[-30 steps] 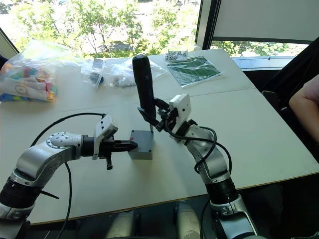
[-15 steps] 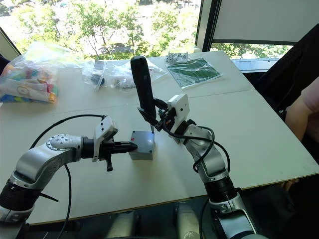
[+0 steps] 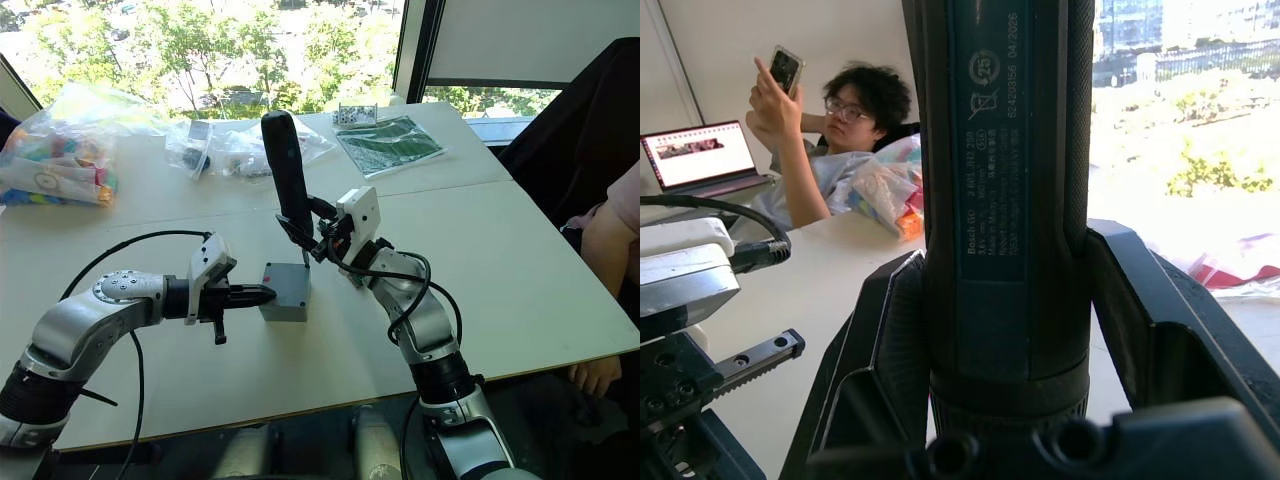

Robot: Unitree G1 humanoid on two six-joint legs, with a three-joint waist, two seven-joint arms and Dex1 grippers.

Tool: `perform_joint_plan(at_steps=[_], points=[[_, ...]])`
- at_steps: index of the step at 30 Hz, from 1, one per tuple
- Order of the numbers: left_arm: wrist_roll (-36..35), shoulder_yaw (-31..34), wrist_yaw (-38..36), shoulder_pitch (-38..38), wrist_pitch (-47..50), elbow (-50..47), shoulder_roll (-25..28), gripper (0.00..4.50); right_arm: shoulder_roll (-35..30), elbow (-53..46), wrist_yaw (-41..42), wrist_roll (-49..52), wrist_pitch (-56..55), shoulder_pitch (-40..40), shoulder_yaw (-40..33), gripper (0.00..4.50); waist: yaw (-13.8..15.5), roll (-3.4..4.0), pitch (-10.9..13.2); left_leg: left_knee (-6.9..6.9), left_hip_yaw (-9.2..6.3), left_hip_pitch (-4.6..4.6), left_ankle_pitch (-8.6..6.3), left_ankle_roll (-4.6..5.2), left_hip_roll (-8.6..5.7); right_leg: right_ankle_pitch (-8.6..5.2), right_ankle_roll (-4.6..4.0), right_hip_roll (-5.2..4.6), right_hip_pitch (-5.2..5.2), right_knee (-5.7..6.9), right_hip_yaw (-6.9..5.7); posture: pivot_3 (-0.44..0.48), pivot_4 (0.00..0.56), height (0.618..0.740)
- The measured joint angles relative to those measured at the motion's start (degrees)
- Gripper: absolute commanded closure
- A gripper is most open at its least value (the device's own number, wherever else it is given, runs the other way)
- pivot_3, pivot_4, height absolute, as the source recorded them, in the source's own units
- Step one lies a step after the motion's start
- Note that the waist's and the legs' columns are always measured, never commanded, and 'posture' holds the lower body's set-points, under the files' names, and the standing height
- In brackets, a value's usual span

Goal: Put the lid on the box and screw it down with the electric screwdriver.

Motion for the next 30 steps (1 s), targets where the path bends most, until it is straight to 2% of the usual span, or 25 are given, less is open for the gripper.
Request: perform_joint_plan(at_steps=[4, 6, 8, 10, 11, 12, 14, 18, 20, 24, 30], points=[[-1.11, 1.86, 0.41, 0.84, 0.15, -0.13, -0.29, 4.5, -0.16, -0.34, -2.39, 5.2, 7.38, -3.78, -4.27, 2.56, 0.08, 0.19, 0.5, 0.03, -0.02, -0.43, 0.01, 0.0, -0.01, 0.02, 0.0, 0.0, -0.36, 0.03, -0.01, 0.0, 0.15, 0.74], [-2.4, 3.4, 0.62, 1.28, 0.84, -0.15, -0.95, 4.5, -0.97, -1.23, -5.0, 7.75, 11.01, -7.42, -8.68, 2.56, 0.12, 0.21, 0.57, 0.13, -0.03, -0.96, 0.03, -0.01, -0.02, 0.08, -0.03, 0.03, -0.87, 0.17, -0.01, 0.0, 0.15, 0.74], [-5.14, 6.16, 1.72, 1.39, 3.14, 0.01, -2.29, 4.5, -2.24, -2.11, -8.75, 12.99, 17.83, -12.22, -13.63, 2.56, 0.09, 0.24, 0.92, 0.14, -0.04, -1.01, 0.04, -0.02, -0.02, 0.2, -0.23, 0.04, -0.93, 0.23, 0.0, 0.0, 0.15, 0.74], [-8.38, 9.51, 2.9, 1.23, 5.05, -0.1, -3.01, 4.5, -5.62, -2.15, -13.17, 18.01, 25.79, -18.59, -19.66, 2.56, 0.1, 0.16, 1.2, 0.12, -0.07, -1.06, 0.04, -0.01, -0.02, 0.21, -0.26, 0.07, -0.99, 0.24, -0.01, 0.0, 0.15, 0.74], [-10.25, 11.42, 3.3, 1.11, 6.38, -0.57, -2.84, 4.5, -9.63, -1.73, -14.33, 20.67, 32.27, -21.83, -22.03, 2.56, 0.09, 0.25, 1.29, 0.13, -0.08, -1.06, 0.03, -0.01, -0.02, 0.21, -0.25, 0.08, -0.99, 0.25, -0.02, 0.0, 0.15, 0.74], [-12.15, 13.44, 3.49, 1.06, 7.62, -2.29, -1.85, 4.5, -16.79, 0.18, -14.31, 22.48, 40.94, -25.54, -22.58, 2.56, 0.18, 0.3, 1.44, 0.01, -0.05, -1.12, 0.03, -0.01, -0.07, 0.19, -0.28, -0.01, -1.01, 0.14, -0.02, 0.0, 0.15, 0.74], [-14.22, 15.97, 3.64, 0.94, 8.88, -4.86, -0.01, 4.5, -23.61, 2.68, -14.52, 22.69, 49.84, -27.56, -23.73, 2.56, 0.48, 0.14, 1.4, 0.02, -0.06, -1.08, -0.03, 0.1, -0.06, 0.07, -0.36, 0.0, -0.93, 0.03, -0.06, 0.0, 0.15, 0.74], [-17.41, 16.95, 3.89, 1.65, 11.08, -10.81, 2.47, 4.5, -31.04, 9.7, -13.55, 22.01, 65.82, -25.88, -20.19, 2.56, 0.08, 0.11, 1.44, 0.02, 0.09, -1.11, -0.12, 0.27, -0.09, 0.0, -0.27, -0.05, -0.94, -0.06, 0.04, 0.0, 0.15, 0.74], [-18.09, 16.56, 2.94, 4.19, 11.17, -14.68, 4.17, 4.5, -34.13, 14.28, -10.96, 22.56, 75.5, -22.1, -16.03, 2.56, -0.16, 0.17, 1.5, 0.01, 0.17, -1.1, -0.2, 0.41, -0.09, -0.02, -0.24, -0.04, -0.99, -0.05, 0.1, 0.0, 0.15, 0.74], [-20.03, 15.75, 3.62, 5.19, 11.16, -16.5, 2.88, 4.5, -35.21, 18.22, -8.48, 24.18, 78.23, -20.6, -11.89, 2.56, -0.37, 0.43, 1.8, 0.13, 0.25, -1.05, -0.24, 0.47, -0.09, -0.01, -0.21, 0.02, -1.03, 0.06, 0.18, 0.0, 0.15, 0.74], [-19.83, 14.52, 7.9, 11.08, 10.78, -18.51, 0.72, 4.5, -34.13, 27.8, -7.18, 21.71, 78.23, -24.89, -7.89, 2.56, -0.23, 0.37, 1.83, 0.24, 0.19, -0.99, -0.23, 0.46, -0.06, -0.06, -0.04, 0.1, -0.96, 0.1, 0.19, 0.0, 0.15, 0.74]])
